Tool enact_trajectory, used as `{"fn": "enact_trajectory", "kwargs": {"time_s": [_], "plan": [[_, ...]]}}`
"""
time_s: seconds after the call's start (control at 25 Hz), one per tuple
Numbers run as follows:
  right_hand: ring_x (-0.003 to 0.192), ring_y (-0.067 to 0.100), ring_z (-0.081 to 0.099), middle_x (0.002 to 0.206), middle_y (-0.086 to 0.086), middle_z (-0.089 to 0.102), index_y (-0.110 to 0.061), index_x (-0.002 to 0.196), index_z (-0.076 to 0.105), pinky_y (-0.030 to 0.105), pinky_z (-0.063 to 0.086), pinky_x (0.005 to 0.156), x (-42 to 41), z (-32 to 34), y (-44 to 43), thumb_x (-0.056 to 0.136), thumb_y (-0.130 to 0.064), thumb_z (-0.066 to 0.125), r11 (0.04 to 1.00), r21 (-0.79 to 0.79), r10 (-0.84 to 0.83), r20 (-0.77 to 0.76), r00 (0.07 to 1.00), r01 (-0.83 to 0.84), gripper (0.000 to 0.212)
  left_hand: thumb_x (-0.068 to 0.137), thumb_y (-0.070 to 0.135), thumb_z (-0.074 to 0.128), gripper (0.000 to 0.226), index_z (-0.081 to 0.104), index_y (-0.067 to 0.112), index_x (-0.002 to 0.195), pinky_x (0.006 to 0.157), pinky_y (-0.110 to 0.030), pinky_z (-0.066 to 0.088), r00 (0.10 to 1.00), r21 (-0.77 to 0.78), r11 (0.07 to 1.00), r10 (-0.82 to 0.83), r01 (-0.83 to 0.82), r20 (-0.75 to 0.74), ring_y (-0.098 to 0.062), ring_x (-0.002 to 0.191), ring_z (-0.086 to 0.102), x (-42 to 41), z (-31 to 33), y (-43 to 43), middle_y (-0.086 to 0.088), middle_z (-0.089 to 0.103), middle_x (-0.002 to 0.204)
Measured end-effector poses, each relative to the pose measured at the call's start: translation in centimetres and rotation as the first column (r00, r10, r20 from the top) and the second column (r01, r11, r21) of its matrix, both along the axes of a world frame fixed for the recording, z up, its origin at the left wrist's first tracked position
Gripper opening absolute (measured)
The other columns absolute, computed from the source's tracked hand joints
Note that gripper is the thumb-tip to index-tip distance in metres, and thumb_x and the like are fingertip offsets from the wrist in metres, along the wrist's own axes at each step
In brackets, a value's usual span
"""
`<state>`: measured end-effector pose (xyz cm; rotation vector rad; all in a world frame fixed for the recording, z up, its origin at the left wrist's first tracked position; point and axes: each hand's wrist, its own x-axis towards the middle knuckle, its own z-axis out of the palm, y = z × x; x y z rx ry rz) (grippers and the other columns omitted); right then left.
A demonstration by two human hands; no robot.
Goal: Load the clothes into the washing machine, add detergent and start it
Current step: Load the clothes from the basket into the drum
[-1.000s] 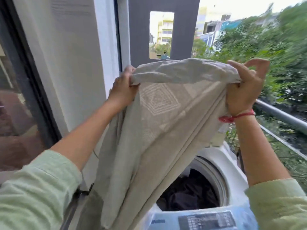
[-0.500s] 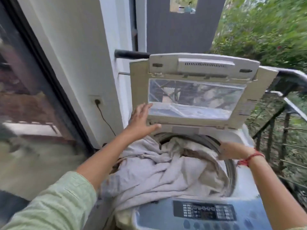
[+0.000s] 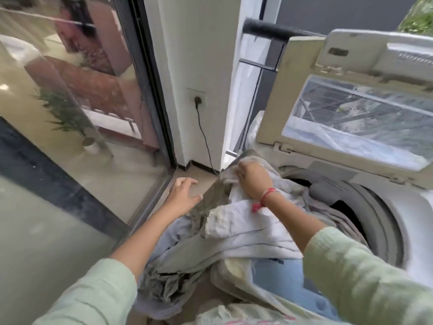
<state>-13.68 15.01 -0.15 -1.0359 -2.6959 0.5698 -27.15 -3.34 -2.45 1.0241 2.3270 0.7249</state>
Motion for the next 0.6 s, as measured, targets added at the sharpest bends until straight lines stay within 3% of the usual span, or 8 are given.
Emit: {"fn": "enact_trajectory", "kwargs": {"time_s": [0.04, 0.16, 0.24, 0.28, 0.36, 0.44, 0.48, 0.6], "plan": [[0.096, 0.029, 0.063, 0.098, 0.018, 0.067, -0.006, 0.102, 0.064, 0.037, 0.043, 0.082, 1.7, 2.0, 1.2, 0.094, -0.022, 0.045, 0.982, -0.149, -0.151, -0.252, 0.956, 0.116, 0.026, 0.085, 0.031, 0.064, 0.047, 0.048, 0.019, 0.127, 0.102, -0.027, 0.030, 1.000, 0.037, 0.999, -0.015, 0.015, 0.009, -0.024, 0.124, 0.041, 0.4, 0.0, 0.2, -0.006, 0.033, 0.135], [0.079, 0.002, 0.065, 0.082, 0.006, 0.064, -0.010, 0.086, 0.052, 0.025, 0.049, 0.078, 11.4, 9.9, 7.0, 0.084, -0.044, 0.065, 0.843, -0.507, -0.535, -0.755, 0.379, 0.180, 0.036, 0.080, 0.046, 0.065, 0.056, 0.048, 0.023, 0.127, 0.104, -0.027, 0.030, 0.995, 0.175, 0.982, -0.084, 0.075, 0.049, -0.017, 0.122, 0.041, 1.8, 0.9, 2.2, -0.003, 0.037, 0.132], [0.110, 0.043, 0.055, 0.097, 0.023, 0.067, 0.005, 0.099, 0.049, 0.048, 0.043, 0.099, 17.8, 13.1, 8.4, 0.062, -0.066, 0.074, 0.801, -0.554, -0.599, -0.750, 0.279, 0.227, 0.084, 0.070, 0.065, 0.060, 0.073, 0.046, 0.024, 0.129, 0.103, -0.026, 0.030, 0.985, 0.220, 0.967, -0.152, 0.131, 0.079, -0.013, 0.120, 0.041, 3.1, 1.7, 4.2, -0.001, 0.038, 0.130], [0.117, 0.055, 0.042, 0.113, 0.038, 0.057, 0.019, 0.110, 0.045, 0.053, 0.033, 0.104, 20.0, 14.0, 8.5, 0.069, -0.061, 0.073, 0.790, -0.517, -0.613, -0.684, 0.395, 0.331, 0.094, 0.068, 0.068, 0.057, 0.076, 0.045, 0.024, 0.129, 0.102, -0.024, 0.028, 0.982, 0.228, 0.962, -0.174, 0.151, 0.080, -0.013, 0.119, 0.041, 3.7, 1.9, 5.1, -0.001, 0.038, 0.130], [0.120, 0.051, 0.044, 0.125, 0.041, 0.047, 0.022, 0.119, 0.046, 0.046, 0.035, 0.101, 23.5, 11.7, 9.8, 0.090, -0.033, 0.058, 0.769, -0.266, -0.631, -0.166, 0.758, 0.582, 0.063, 0.079, 0.053, 0.062, 0.063, 0.045, 0.020, 0.130, 0.101, -0.021, 0.026, 0.980, 0.235, 0.957, -0.188, 0.168, 0.066, -0.016, 0.122, 0.041, 4.4, 1.8, 6.2, -0.005, 0.038, 0.131], [0.113, 0.035, 0.056, 0.123, 0.022, 0.059, -0.001, 0.120, 0.058, 0.044, 0.046, 0.097, 24.4, 7.0, 9.3, 0.083, -0.028, 0.062, 0.835, -0.031, -0.424, 0.598, 0.680, 0.549, 0.046, 0.087, 0.039, 0.060, 0.051, 0.044, 0.019, 0.131, 0.104, -0.027, 0.027, 0.983, 0.226, 0.957, -0.185, 0.181, -0.003, -0.021, 0.125, 0.040, 4.5, 1.2, 6.2, -0.006, 0.036, 0.133], [0.109, 0.029, 0.059, 0.120, 0.013, 0.062, -0.012, 0.118, 0.062, 0.043, 0.049, 0.093, 23.2, 5.7, 8.4, 0.078, -0.032, 0.063, 0.901, -0.006, -0.268, 0.778, 0.568, 0.434, 0.045, 0.088, 0.037, 0.058, 0.050, 0.042, 0.020, 0.133, 0.107, -0.032, 0.029, 0.983, 0.190, 0.965, -0.177, 0.181, -0.039, -0.023, 0.127, 0.038, 4.2, 0.7, 5.6, -0.006, 0.034, 0.135], [0.115, 0.028, 0.054, 0.129, 0.004, 0.053, -0.027, 0.126, 0.054, 0.040, 0.045, 0.096, 14.5, 2.8, 5.2, 0.084, -0.041, 0.057, 0.992, 0.129, -0.086, 0.574, 0.815, 0.014, 0.045, 0.089, 0.034, 0.056, 0.055, 0.034, 0.023, 0.138, 0.109, -0.045, 0.030, 0.987, 0.044, 0.990, -0.126, 0.131, -0.096, -0.025, 0.131, 0.032, 2.7, -1.1, 1.6, -0.002, 0.024, 0.142]]}}
